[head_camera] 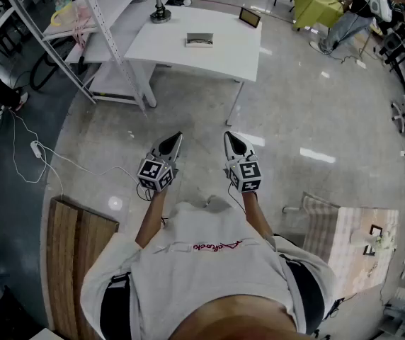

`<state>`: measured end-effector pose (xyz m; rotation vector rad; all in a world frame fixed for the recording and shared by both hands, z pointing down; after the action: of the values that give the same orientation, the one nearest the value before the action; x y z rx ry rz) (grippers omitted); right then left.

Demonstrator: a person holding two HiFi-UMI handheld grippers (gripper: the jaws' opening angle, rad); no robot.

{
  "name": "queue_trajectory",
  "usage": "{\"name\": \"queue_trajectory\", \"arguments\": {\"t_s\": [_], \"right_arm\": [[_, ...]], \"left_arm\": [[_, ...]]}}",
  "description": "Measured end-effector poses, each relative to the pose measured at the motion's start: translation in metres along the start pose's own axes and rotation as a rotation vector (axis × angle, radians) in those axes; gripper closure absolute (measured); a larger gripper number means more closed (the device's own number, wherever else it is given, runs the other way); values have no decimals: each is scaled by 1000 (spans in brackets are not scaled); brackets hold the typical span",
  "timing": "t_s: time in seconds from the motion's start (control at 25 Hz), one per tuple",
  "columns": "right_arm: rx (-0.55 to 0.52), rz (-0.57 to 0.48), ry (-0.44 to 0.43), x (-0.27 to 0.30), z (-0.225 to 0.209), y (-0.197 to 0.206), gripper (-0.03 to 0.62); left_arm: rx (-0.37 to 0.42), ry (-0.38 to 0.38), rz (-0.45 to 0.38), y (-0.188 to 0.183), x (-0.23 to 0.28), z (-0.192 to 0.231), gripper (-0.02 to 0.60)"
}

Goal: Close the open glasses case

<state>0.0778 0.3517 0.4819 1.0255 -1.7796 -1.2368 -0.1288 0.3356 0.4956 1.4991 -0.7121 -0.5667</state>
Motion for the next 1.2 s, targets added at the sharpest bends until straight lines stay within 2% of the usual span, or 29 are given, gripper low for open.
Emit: {"name": "queue_trajectory", "arguments": {"t_s": [0.32,1.0,1.2], "right_arm": [[6,-1,-4,-7,-8,-1,583],[33,23,-110,-17,-35,-6,583],[39,34,-128,-24,-47,-4,583]], "left_arm": [[0,7,-7,-4,8,-12,554],[8,1,25,0,35,-52,554],[-11,-1,31,7,41,-72,554]]}}
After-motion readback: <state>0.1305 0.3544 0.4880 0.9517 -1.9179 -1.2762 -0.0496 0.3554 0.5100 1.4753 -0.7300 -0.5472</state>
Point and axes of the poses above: the fingertips, and each gripper's own axes: x forward along the fingers, z to its left, y out of its underside, the point moved 5 cm from there along -x, backward along the fingers, and after that the axes turned 13 degrees about x, right-handed, at the moved point
